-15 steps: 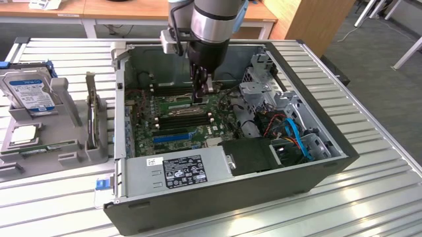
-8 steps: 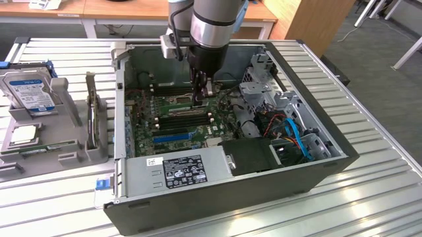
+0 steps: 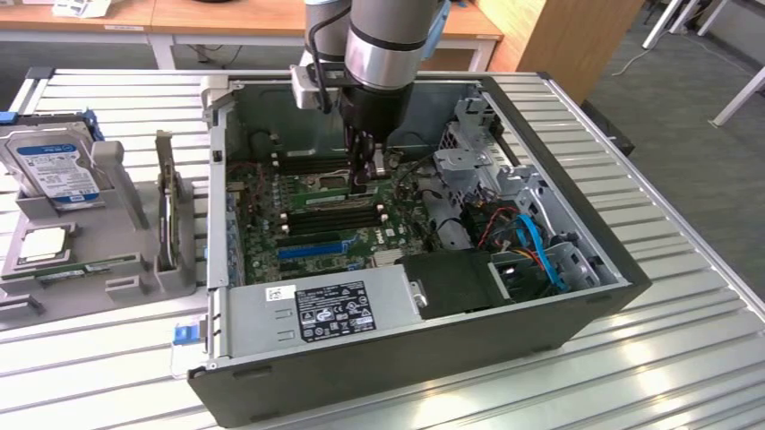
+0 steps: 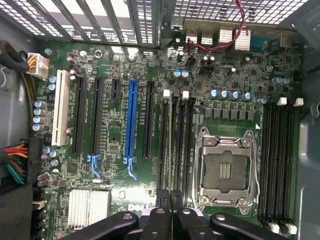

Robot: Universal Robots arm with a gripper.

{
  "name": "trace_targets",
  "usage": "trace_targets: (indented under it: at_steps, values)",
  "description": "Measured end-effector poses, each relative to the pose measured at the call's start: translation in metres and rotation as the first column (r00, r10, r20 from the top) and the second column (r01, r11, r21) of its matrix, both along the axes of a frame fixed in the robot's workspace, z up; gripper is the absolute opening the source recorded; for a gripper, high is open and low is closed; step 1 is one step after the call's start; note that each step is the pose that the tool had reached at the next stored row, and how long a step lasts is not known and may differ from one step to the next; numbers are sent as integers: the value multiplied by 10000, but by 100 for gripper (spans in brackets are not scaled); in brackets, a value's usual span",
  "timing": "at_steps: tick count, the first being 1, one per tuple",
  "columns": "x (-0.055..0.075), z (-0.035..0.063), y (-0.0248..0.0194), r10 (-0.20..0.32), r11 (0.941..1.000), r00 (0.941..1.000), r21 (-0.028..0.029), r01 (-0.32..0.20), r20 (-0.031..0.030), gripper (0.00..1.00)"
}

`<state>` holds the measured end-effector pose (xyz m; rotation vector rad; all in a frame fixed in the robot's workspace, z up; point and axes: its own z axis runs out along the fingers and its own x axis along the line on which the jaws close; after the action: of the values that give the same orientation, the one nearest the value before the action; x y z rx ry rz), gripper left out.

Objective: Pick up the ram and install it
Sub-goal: 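Insert the ram into the slot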

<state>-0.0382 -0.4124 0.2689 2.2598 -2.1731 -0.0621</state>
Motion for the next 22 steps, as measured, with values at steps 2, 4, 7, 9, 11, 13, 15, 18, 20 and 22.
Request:
trace_targets:
  at_steps: [2, 4, 7, 9, 11, 13, 15, 18, 20, 22]
  values:
    - [0, -2, 0, -120, 9999, 9999, 3, 120, 1, 11]
    - [0, -2, -1, -279, 9996, 9996, 2, 279, 1, 11]
    - [0, -3, -2, -438, 9990, 9990, 1, 438, 1, 11]
    - [0, -6, -2, -442, 9990, 9990, 2, 442, 1, 11]
    - [0, -21, -3, -459, 9989, 9989, 1, 459, 1, 11]
    - [0, -40, -4, -486, 9988, 9988, 1, 486, 1, 11]
    - [0, -58, -6, -524, 9986, 9986, 1, 524, 1, 11]
    - [0, -76, -11, -596, 9982, 9982, 0, 596, 1, 11]
    - [0, -90, -13, -637, 9980, 9980, 2, 637, 2, 11]
    - [0, -109, -15, -680, 9977, 9977, 1, 680, 2, 11]
